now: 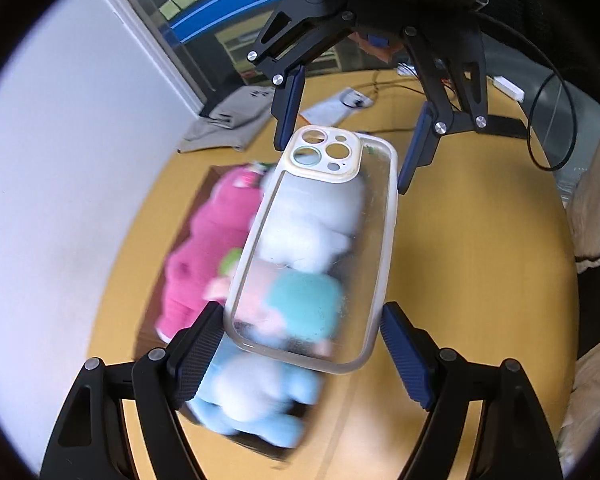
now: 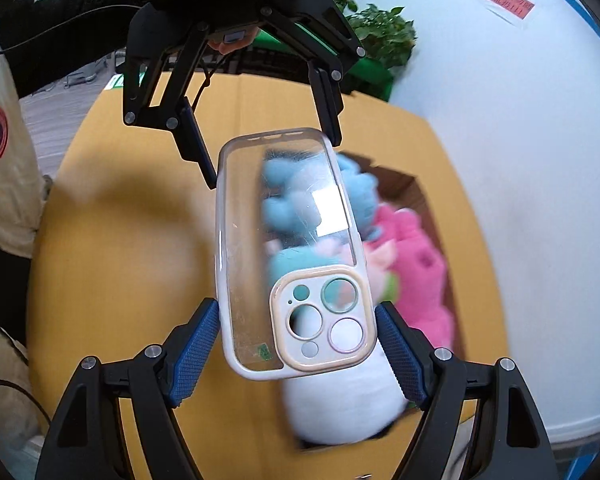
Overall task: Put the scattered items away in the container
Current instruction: 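Lift the phone case with both tools and carry it over the box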
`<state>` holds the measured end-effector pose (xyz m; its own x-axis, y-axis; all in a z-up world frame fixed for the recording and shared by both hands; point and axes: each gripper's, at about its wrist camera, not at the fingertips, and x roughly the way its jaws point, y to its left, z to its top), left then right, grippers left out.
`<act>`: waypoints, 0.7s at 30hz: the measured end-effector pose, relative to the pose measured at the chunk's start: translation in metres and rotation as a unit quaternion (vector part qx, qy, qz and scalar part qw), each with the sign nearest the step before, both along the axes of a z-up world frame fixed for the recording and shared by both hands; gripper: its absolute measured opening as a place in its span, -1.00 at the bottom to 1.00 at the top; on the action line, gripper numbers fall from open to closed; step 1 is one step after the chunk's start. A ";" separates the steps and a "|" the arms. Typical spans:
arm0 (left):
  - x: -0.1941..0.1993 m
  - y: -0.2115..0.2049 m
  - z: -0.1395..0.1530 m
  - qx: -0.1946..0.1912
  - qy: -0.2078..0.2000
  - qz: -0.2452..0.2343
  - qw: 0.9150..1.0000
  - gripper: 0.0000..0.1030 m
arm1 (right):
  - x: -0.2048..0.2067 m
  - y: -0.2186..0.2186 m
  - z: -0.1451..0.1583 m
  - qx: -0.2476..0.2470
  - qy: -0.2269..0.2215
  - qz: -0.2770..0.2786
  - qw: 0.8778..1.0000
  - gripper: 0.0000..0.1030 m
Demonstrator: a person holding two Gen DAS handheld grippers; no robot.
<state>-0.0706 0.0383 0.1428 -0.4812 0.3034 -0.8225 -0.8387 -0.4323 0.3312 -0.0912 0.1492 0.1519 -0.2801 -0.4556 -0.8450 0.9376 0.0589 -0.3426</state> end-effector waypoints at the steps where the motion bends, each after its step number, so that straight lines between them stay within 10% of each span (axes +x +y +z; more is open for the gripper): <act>1: -0.017 0.000 0.001 -0.002 0.000 0.000 1.000 0.54 | -0.012 -0.004 0.005 -0.003 -0.002 -0.002 1.000 0.62; 11: -0.161 0.007 -0.087 -0.047 -0.065 0.000 0.997 0.54 | -0.133 -0.012 -0.067 0.008 -0.044 -0.050 0.998 0.62; 21: -0.198 0.002 -0.142 -0.037 -0.121 0.025 0.992 0.58 | -0.194 -0.022 -0.143 0.020 -0.101 -0.067 0.992 0.62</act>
<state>-0.2684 0.0400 0.0011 -0.2799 0.2182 -0.9349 -0.8754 -0.4578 0.1553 -0.2850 0.1272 0.0084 -0.1594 -0.3905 -0.9067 0.9872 -0.0611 -0.1472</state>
